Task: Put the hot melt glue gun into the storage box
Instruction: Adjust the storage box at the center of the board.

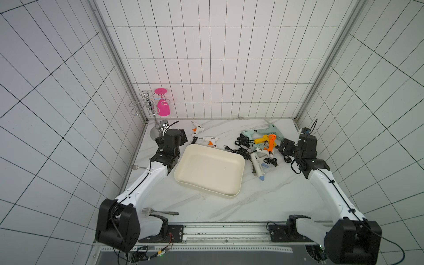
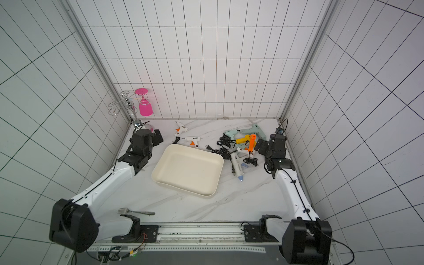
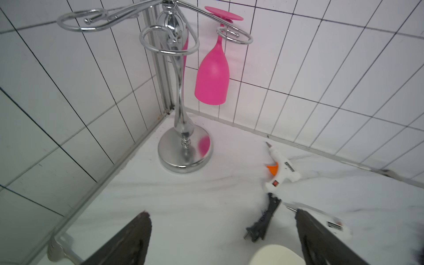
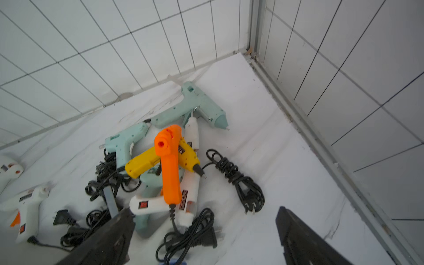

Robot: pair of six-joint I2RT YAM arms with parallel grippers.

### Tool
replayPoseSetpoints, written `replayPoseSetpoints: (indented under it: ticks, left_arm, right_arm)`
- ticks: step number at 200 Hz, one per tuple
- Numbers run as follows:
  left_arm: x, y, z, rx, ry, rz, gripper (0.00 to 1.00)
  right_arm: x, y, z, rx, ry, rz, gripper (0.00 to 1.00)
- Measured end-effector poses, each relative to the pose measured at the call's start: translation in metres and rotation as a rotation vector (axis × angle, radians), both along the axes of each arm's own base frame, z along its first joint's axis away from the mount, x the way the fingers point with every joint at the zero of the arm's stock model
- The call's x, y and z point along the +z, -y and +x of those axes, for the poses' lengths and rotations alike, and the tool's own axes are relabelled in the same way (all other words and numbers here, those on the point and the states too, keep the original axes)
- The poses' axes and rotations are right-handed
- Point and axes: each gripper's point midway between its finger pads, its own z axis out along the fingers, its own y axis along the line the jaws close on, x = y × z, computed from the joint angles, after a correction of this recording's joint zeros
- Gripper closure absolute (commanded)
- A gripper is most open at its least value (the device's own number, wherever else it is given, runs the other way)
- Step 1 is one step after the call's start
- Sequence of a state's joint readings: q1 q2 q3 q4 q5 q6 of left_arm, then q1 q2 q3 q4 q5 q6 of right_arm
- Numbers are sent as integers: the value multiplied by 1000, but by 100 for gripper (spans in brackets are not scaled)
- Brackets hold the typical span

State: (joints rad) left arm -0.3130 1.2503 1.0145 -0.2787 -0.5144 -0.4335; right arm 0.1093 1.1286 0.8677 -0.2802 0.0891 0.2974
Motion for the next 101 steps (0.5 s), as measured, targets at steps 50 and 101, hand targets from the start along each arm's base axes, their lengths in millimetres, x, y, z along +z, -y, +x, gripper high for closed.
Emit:
replayPoseSetpoints:
  ticks: [50, 101]
  left_arm:
    - [-85, 60, -126, -21, -423, -342, 2]
    - [-162, 65, -225, 126, -683, -524, 2]
  right_arm:
    - [-38, -65, -43, 207, -211, 19, 1]
    - [-49, -95, -54, 309, -284, 18, 1]
